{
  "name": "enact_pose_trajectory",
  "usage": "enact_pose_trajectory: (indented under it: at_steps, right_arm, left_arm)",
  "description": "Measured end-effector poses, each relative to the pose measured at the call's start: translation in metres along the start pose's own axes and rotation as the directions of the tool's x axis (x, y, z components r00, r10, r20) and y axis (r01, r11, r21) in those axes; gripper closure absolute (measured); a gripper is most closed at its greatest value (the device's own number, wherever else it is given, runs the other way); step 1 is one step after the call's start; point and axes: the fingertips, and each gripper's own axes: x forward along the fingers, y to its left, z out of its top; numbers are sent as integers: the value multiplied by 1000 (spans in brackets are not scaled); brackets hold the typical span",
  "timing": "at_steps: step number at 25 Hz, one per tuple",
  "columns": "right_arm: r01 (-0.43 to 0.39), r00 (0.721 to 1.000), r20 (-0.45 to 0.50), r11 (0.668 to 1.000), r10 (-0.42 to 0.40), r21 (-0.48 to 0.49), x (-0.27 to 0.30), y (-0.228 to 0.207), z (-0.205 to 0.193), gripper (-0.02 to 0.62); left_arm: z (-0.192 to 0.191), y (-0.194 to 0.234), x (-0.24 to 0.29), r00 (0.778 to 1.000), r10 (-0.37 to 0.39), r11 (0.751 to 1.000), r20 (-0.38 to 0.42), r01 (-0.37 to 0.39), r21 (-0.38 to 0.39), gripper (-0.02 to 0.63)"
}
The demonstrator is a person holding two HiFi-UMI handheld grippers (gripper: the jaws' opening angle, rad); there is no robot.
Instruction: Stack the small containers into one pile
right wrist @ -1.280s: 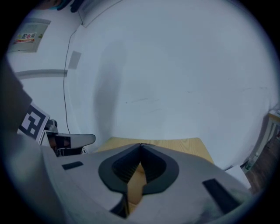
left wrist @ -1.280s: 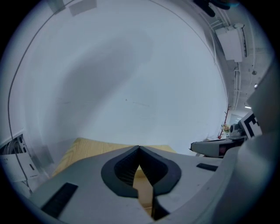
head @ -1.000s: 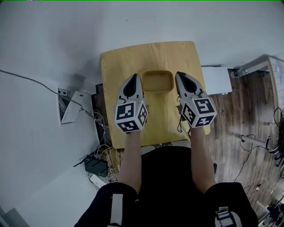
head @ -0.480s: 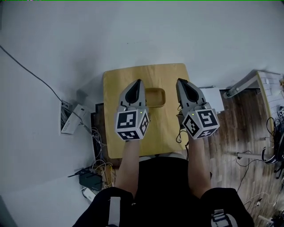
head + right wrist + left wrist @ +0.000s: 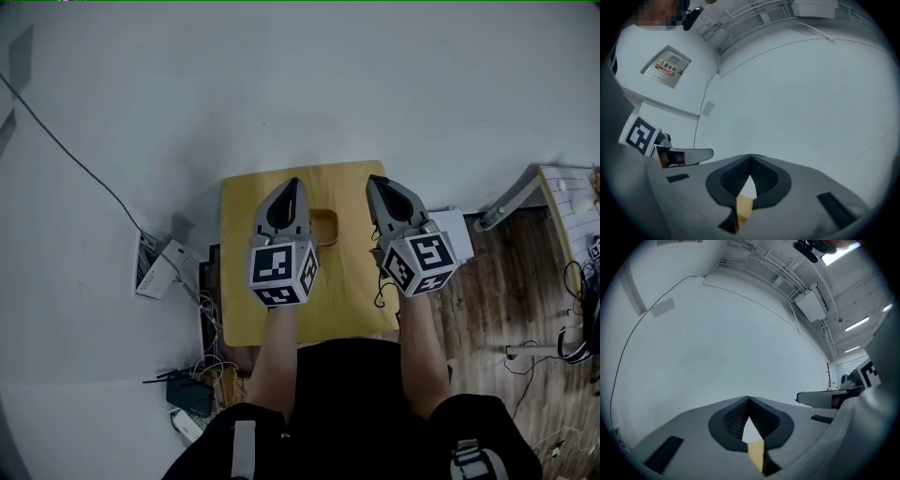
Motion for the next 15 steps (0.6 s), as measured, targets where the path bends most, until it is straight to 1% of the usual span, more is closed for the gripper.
enact_pose_trajectory:
  at_steps: [6,11,15]
  right_arm:
    - [-37,999,16,999,38,-29,-2,5,8,591]
    - [-76,997,17,997,77,-25,-10,7,8,591]
    - [-89,996,25,996,89,-21,-16,6,13,591]
  left_arm:
    - [13,-2,-8,999,28,999,24,-29,30,598]
    - [14,-5,-17,998,65,997,20,-66,36,598]
    - [17,-8,-22,997,77,996,22,-78,40,598]
